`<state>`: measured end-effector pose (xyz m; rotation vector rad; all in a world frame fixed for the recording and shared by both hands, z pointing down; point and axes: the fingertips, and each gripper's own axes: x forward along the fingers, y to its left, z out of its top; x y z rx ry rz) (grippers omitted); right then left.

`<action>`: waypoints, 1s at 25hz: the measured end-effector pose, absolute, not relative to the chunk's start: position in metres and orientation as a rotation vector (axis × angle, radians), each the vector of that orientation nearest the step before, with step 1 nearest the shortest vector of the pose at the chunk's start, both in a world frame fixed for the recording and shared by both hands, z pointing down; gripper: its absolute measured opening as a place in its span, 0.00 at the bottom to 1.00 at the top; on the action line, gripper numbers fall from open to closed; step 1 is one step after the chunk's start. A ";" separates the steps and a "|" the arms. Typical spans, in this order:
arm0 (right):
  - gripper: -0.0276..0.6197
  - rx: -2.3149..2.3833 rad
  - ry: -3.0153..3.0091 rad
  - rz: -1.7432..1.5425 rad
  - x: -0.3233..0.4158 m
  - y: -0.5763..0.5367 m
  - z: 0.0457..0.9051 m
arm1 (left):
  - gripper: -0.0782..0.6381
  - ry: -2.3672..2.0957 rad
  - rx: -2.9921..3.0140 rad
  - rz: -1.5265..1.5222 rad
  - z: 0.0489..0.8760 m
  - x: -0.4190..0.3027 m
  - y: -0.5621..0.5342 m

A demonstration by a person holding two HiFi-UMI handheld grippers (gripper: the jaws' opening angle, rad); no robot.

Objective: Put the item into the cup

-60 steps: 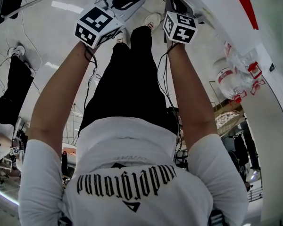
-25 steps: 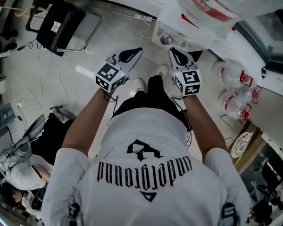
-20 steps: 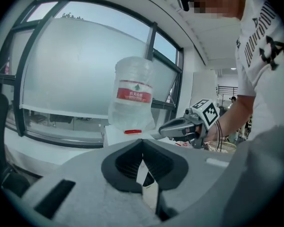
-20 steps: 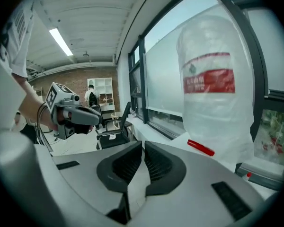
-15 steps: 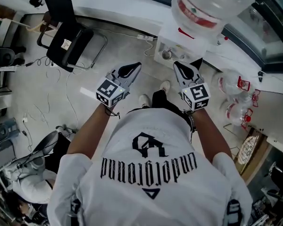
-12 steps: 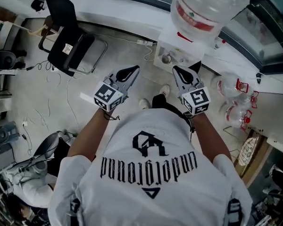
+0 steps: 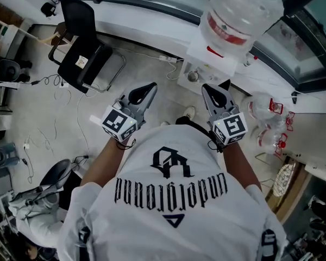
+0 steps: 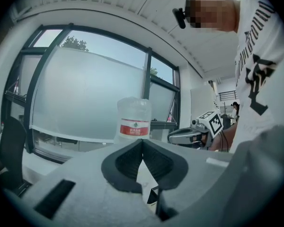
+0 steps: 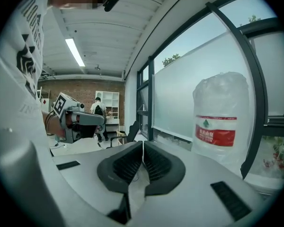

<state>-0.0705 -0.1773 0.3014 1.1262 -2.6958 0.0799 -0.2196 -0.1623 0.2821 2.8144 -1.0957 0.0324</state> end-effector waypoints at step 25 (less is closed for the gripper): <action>0.07 1.108 -2.695 0.067 -0.001 -0.144 0.283 | 0.13 -1.051 2.818 -0.028 0.275 -0.160 -0.132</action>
